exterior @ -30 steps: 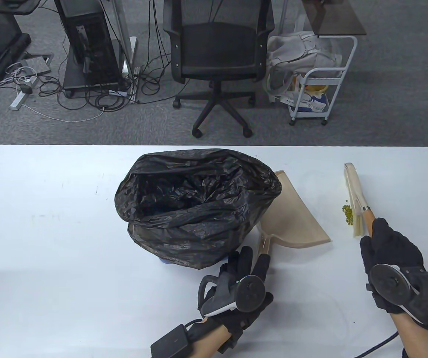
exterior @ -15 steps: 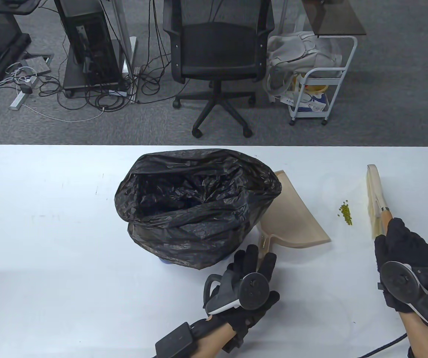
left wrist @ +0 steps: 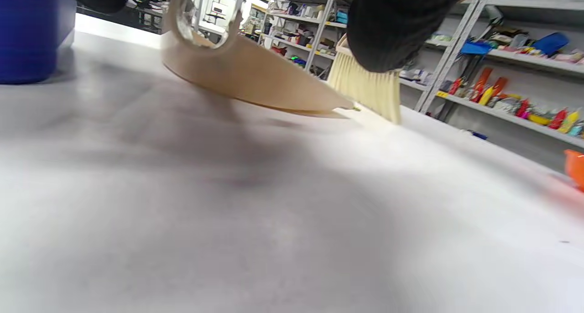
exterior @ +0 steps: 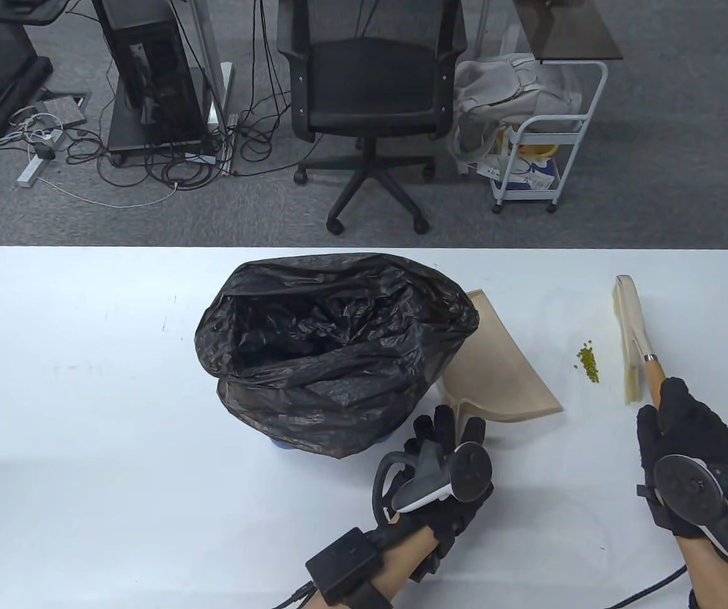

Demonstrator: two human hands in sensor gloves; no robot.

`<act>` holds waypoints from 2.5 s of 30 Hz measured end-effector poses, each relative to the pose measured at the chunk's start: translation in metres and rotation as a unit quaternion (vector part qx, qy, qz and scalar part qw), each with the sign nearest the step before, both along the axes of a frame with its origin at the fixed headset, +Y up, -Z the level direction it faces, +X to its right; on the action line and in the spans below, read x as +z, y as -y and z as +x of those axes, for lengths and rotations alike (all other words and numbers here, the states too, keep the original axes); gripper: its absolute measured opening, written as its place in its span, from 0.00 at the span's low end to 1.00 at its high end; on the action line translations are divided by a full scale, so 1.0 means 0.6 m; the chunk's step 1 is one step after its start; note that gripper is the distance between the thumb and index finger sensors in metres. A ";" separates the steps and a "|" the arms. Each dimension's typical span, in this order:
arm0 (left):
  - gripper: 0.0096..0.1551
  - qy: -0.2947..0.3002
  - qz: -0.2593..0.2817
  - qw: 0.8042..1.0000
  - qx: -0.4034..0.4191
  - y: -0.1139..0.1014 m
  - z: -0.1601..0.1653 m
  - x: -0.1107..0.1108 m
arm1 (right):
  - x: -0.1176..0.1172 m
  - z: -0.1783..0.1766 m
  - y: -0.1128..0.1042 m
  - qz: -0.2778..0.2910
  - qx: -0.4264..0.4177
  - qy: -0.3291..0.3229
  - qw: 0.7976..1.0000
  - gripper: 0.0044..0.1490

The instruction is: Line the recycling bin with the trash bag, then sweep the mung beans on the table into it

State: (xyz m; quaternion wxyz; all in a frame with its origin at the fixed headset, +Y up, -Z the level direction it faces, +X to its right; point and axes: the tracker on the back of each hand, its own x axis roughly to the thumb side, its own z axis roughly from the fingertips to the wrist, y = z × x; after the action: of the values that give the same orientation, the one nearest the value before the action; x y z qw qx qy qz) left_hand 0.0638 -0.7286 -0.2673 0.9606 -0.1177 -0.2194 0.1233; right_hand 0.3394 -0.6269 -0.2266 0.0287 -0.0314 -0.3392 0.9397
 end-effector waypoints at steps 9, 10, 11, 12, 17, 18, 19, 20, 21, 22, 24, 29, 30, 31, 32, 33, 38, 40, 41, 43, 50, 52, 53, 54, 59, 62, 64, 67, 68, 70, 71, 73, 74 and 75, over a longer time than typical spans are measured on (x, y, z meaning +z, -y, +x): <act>0.52 -0.031 0.009 0.999 -0.027 0.024 0.011 -0.034 | 0.015 0.011 0.002 0.003 -0.016 -0.003 1.000 0.37; 0.50 -0.033 0.010 0.999 -0.030 0.026 0.011 -0.035 | 0.016 0.012 0.002 0.004 -0.018 -0.002 1.000 0.37; 0.49 -0.032 0.012 0.999 -0.029 0.027 0.011 -0.038 | 0.017 0.013 0.003 0.004 -0.020 -0.003 1.000 0.37; 0.48 -0.031 0.015 0.999 -0.027 0.029 0.011 -0.040 | 0.018 0.014 0.003 0.003 -0.020 -0.003 1.000 0.37; 0.47 -0.041 0.024 0.998 -0.031 0.029 0.008 -0.047 | 0.019 0.013 0.004 0.002 -0.022 -0.004 1.000 0.37; 0.50 -0.041 0.026 0.998 -0.032 0.030 0.006 -0.048 | 0.019 0.013 0.004 0.001 -0.022 -0.004 1.000 0.37; 0.52 -0.044 0.028 0.998 -0.031 0.031 0.005 -0.050 | 0.019 0.012 0.004 0.001 -0.022 -0.005 1.000 0.37; 0.53 -0.047 0.027 0.998 -0.029 0.032 0.004 -0.052 | 0.019 0.012 0.005 0.001 -0.021 -0.005 1.000 0.37; 0.53 -0.053 0.025 0.998 -0.027 0.033 0.002 -0.054 | 0.018 0.012 0.005 0.000 -0.021 -0.006 1.000 0.37; 0.53 -0.060 0.024 0.998 -0.026 0.034 0.000 -0.057 | 0.019 0.011 0.006 0.000 -0.020 -0.006 1.000 0.37; 0.52 -0.067 0.024 0.997 -0.015 0.037 -0.004 -0.063 | 0.019 0.010 0.007 -0.002 -0.019 -0.007 1.000 0.37; 0.49 -0.075 0.045 0.996 -0.015 0.035 -0.012 -0.075 | 0.018 0.006 0.009 -0.005 -0.020 -0.010 1.000 0.37; 0.48 -0.075 0.050 0.996 -0.020 0.034 -0.011 -0.074 | 0.018 0.006 0.010 -0.005 -0.018 -0.010 1.000 0.37; 0.47 -0.072 0.055 0.996 -0.024 0.033 -0.010 -0.073 | 0.018 0.005 0.010 -0.005 -0.017 -0.010 1.000 0.37; 0.47 -0.070 0.056 0.996 -0.027 0.033 -0.010 -0.072 | 0.018 0.005 0.010 -0.005 -0.017 -0.010 1.000 0.37; 0.46 -0.067 0.061 0.995 -0.032 0.032 -0.008 -0.070 | 0.017 0.004 0.010 -0.005 -0.016 -0.010 1.000 0.37; 0.47 -0.045 0.074 0.996 -0.037 0.031 -0.002 -0.061 | 0.016 -0.003 0.013 -0.007 -0.006 -0.011 1.000 0.37; 0.49 -0.034 0.075 0.996 -0.028 0.031 -0.002 -0.056 | 0.016 -0.008 0.014 -0.007 -0.001 -0.011 1.000 0.37; 0.51 -0.033 0.080 0.996 -0.025 0.031 -0.002 -0.053 | 0.016 -0.009 0.014 -0.007 0.001 -0.011 1.000 0.37; 0.55 -0.030 0.092 0.995 -0.035 0.031 -0.002 -0.050 | 0.016 -0.013 0.015 -0.008 0.004 -0.011 1.000 0.37; 0.54 -0.031 0.081 0.994 -0.067 0.045 0.000 -0.059 | 0.014 -0.023 0.018 -0.009 0.014 -0.010 1.000 0.37; 0.50 -0.033 0.081 0.994 -0.065 0.046 0.001 -0.059 | 0.014 -0.025 0.020 -0.010 0.017 -0.010 1.000 0.37; 0.48 -0.034 0.087 0.994 -0.063 0.046 0.001 -0.058 | 0.013 -0.027 0.020 -0.010 0.018 -0.010 1.000 0.37; 0.47 -0.035 0.088 0.994 -0.062 0.046 0.001 -0.058 | 0.013 -0.028 0.021 -0.010 0.019 -0.010 1.000 0.37; 0.44 -0.013 0.082 0.996 -0.044 0.046 0.003 -0.050 | 0.012 -0.034 0.022 -0.011 0.025 -0.013 1.000 0.37; 0.44 0.002 0.075 0.996 -0.041 0.042 0.010 -0.043 | 0.013 -0.035 0.023 -0.012 0.028 -0.014 0.999 0.37; 0.44 0.007 0.065 0.997 -0.037 0.042 0.015 -0.039 | 0.014 -0.036 0.023 -0.014 0.027 -0.017 0.999 0.37; 0.43 0.008 0.064 0.997 -0.037 0.042 0.023 -0.035 | 0.016 -0.037 0.024 -0.018 0.030 -0.023 0.999 0.37; 0.43 0.009 0.067 0.997 -0.043 0.042 0.024 -0.034 | 0.017 -0.037 0.024 -0.019 0.029 -0.025 0.999 0.37; 0.43 0.007 0.066 0.997 -0.040 0.042 0.024 -0.034 | 0.019 -0.038 0.025 -0.021 0.029 -0.028 0.999 0.37; 0.43 0.004 0.064 0.997 -0.031 0.042 0.023 -0.035 | 0.020 -0.039 0.025 -0.026 0.024 -0.032 0.999 0.37; 0.43 0.003 0.059 0.998 -0.023 0.042 0.020 -0.037 | 0.021 -0.039 0.026 -0.028 0.018 -0.039 0.999 0.37; 0.43 0.003 0.058 0.998 -0.023 0.042 0.020 -0.038 | 0.022 -0.040 0.026 -0.031 0.015 -0.041 0.999 0.37; 0.42 0.001 0.056 0.998 -0.024 0.041 0.019 -0.040 | 0.023 -0.040 0.026 -0.031 0.014 -0.045 0.998 0.37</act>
State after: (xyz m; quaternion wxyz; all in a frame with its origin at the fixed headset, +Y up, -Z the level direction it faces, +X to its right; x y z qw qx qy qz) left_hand 0.0753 -0.7532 -0.2911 0.9680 -0.0693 -0.2245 0.0881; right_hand 0.3151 -0.6424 -0.2130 0.0299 0.0146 -0.3084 0.9507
